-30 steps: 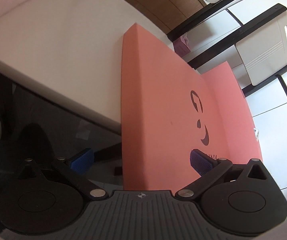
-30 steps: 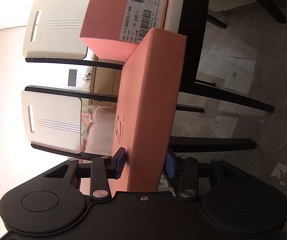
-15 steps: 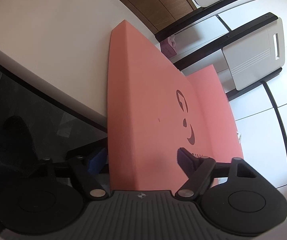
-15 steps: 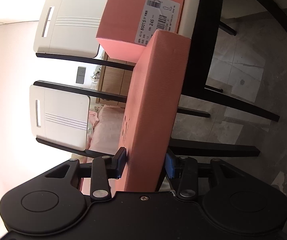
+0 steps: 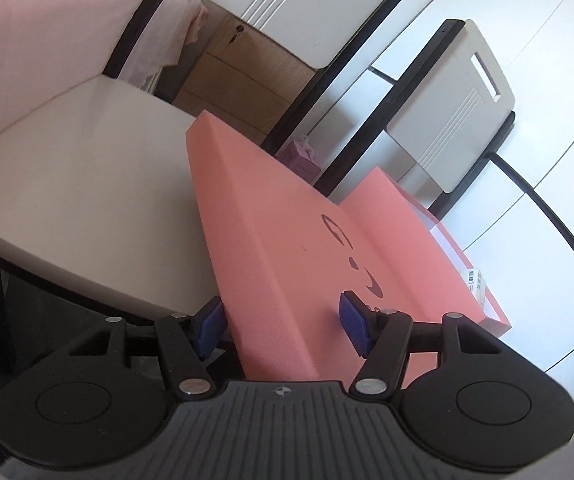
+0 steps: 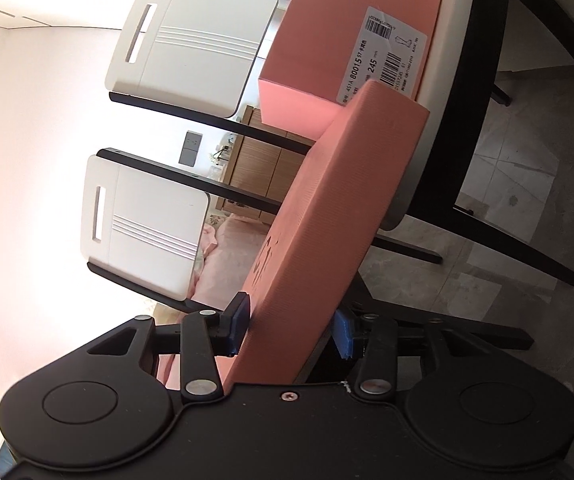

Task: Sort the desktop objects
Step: 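Lift the pink lid with both grippers and swing it over the box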

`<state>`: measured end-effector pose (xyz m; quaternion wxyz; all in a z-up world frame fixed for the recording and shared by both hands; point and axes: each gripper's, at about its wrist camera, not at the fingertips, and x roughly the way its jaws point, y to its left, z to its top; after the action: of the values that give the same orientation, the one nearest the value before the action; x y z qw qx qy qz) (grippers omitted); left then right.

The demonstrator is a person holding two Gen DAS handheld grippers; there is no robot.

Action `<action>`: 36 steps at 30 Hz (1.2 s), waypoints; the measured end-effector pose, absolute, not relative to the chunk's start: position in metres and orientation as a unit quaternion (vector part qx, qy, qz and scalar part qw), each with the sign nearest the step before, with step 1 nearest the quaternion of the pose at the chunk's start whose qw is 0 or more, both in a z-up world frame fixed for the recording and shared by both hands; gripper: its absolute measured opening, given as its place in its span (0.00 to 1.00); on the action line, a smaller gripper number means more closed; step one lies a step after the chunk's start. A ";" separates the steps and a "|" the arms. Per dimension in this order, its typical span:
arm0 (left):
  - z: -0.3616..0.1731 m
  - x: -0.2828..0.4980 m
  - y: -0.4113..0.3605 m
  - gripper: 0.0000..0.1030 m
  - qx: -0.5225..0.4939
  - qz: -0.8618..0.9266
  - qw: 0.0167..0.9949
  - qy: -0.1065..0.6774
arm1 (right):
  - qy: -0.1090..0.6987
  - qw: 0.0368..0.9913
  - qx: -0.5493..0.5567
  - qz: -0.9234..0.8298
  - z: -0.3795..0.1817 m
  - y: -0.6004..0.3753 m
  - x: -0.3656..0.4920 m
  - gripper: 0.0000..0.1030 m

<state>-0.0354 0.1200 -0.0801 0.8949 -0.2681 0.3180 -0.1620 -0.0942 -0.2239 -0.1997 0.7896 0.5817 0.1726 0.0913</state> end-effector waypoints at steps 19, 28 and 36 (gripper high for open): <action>-0.061 -0.044 0.125 0.65 -0.275 -0.140 0.917 0.254 | 0.156 0.816 0.539 0.138 -0.163 -0.212 -0.077 0.45; -0.040 -0.049 0.128 0.65 -0.290 -0.150 0.921 0.212 | 0.126 0.834 0.509 0.172 -0.132 -0.218 -0.075 0.45; -0.005 -0.047 0.108 0.65 -0.283 -0.168 0.926 0.184 | 0.089 0.839 0.503 0.188 -0.102 -0.237 -0.075 0.45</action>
<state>-0.0467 0.1082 -0.0054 0.9263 -0.2829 0.1840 -0.1676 -0.0752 -0.2374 -0.1017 0.8392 0.5027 0.0887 0.1877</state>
